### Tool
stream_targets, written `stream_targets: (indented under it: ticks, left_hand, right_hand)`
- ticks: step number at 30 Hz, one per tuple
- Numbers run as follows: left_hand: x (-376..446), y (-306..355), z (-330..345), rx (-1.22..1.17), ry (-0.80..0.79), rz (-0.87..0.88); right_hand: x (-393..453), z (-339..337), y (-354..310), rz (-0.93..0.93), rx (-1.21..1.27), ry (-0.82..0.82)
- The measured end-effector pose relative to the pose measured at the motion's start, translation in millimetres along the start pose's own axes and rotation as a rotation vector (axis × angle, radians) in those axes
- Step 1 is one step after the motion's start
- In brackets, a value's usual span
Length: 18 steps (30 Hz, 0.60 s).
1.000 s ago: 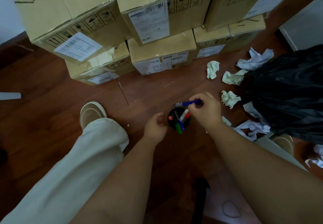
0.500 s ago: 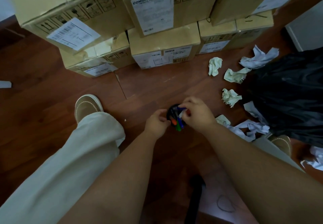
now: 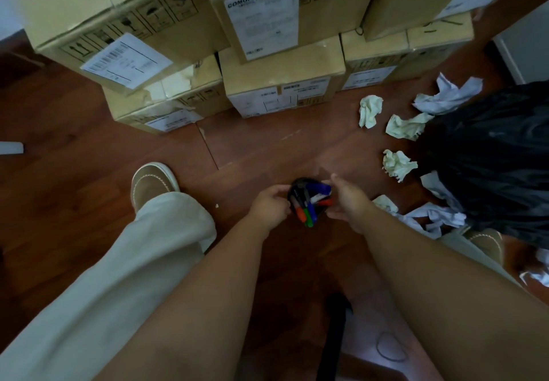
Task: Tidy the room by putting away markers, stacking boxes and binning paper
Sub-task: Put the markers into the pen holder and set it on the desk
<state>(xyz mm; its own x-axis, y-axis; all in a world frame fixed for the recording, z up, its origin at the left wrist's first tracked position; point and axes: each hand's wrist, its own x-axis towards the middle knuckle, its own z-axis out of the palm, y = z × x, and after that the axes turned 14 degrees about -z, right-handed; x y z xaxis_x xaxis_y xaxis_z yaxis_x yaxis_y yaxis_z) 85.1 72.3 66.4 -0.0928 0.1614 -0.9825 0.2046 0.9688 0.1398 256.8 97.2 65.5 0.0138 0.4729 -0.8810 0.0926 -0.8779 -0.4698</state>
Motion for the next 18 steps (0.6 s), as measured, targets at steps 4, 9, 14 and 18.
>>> stream_targets:
  ticks: [4,9,14,18]
  left_hand:
    - [-23,11,1,-0.108,-0.016,0.013]
    - [-66,25,-4,-0.26,-0.023,0.126]
    - [-131,37,-16,-0.354,-0.01,0.303]
    - [-186,36,-27,-0.401,-0.013,0.395]
  right_hand:
    - [-20,-1,-13,-0.047,-0.022,0.037]
    - [-52,-8,-43,-0.228,0.106,0.073]
    - [-104,-10,-83,-0.461,0.165,-0.045]
    - [-147,-5,-103,-0.586,0.222,-0.12]
